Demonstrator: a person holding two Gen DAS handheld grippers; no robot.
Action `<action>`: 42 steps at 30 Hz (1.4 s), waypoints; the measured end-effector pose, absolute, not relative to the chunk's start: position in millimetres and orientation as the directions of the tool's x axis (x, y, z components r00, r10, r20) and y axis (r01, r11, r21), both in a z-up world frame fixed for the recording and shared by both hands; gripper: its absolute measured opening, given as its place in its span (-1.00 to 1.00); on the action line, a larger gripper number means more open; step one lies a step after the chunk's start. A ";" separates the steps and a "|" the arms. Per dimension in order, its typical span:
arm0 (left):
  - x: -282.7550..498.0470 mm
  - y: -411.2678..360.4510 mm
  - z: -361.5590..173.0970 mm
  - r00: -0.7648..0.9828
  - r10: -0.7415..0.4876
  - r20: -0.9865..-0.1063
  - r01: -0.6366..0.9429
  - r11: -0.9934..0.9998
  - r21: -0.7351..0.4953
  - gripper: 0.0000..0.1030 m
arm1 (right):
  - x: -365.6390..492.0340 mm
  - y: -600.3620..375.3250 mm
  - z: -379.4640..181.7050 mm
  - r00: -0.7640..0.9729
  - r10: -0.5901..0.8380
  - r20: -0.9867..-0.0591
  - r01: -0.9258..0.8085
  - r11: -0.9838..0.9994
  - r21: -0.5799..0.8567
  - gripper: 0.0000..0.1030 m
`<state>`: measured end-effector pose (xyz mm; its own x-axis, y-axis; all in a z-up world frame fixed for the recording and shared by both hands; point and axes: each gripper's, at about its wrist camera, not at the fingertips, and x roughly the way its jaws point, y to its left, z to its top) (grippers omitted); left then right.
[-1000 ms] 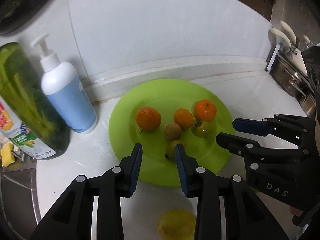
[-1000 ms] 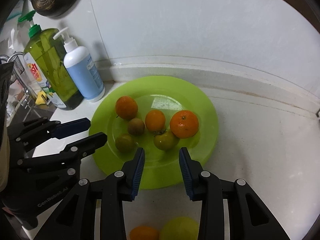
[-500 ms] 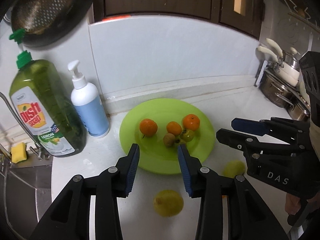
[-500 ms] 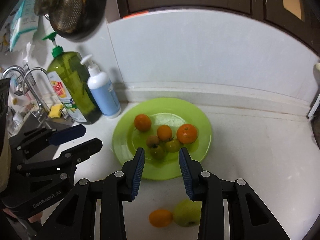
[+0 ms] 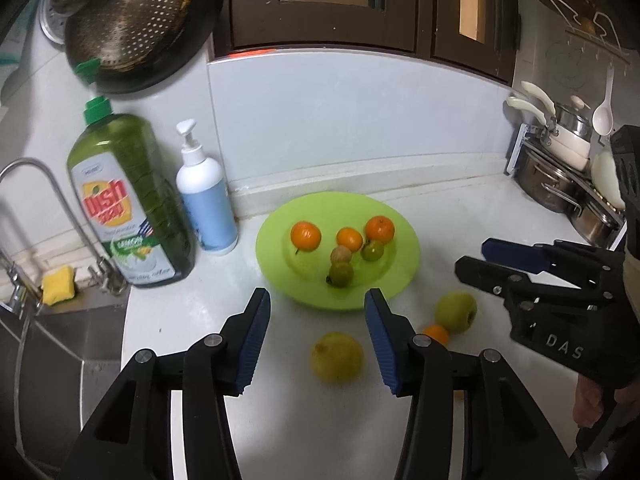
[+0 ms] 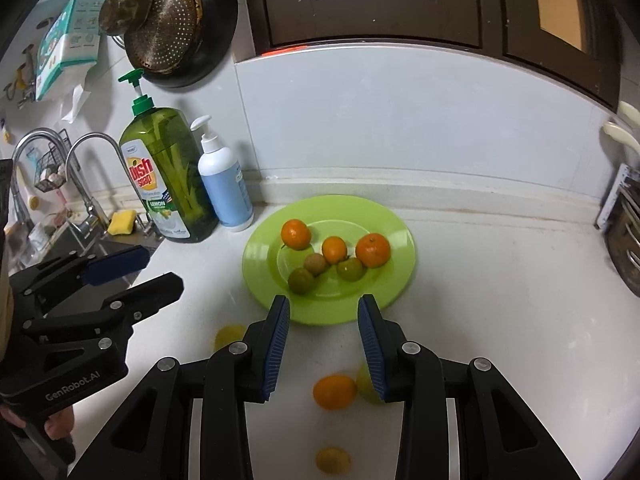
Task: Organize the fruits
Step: 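Move both open tools back toward the pear and green apple on the counter, then grasp the large yellow-green pear with the left tool while the right tool grasps the green apple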
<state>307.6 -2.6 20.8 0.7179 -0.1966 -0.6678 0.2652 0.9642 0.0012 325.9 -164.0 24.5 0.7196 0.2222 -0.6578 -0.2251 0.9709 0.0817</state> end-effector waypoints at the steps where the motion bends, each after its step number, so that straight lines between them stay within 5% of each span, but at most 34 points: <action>1: 304.1 -2.4 20.2 0.717 -0.196 -0.669 0.262 0.965 -0.001 -0.05 | 322.1 -164.7 24.2 0.723 0.220 -0.655 -0.222 0.972 0.081 -0.29; 22: 247.8 -9.4 -10.3 0.732 -0.091 -0.676 0.193 0.978 0.077 0.18 | 278.4 -193.6 -3.0 0.706 0.172 -0.687 -0.136 0.985 0.107 -0.14; 42: 302.1 -18.9 -48.7 0.638 -0.112 -0.762 0.207 0.978 0.030 0.18 | 326.8 -206.5 -44.1 0.608 0.203 -0.768 -0.094 0.978 0.185 -0.10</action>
<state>302.1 -18.9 -48.7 0.6377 -0.1117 -0.7622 0.2074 0.9778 0.0303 326.8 -206.5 -44.1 0.6077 0.2034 -0.7677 -0.0943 0.9783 0.1846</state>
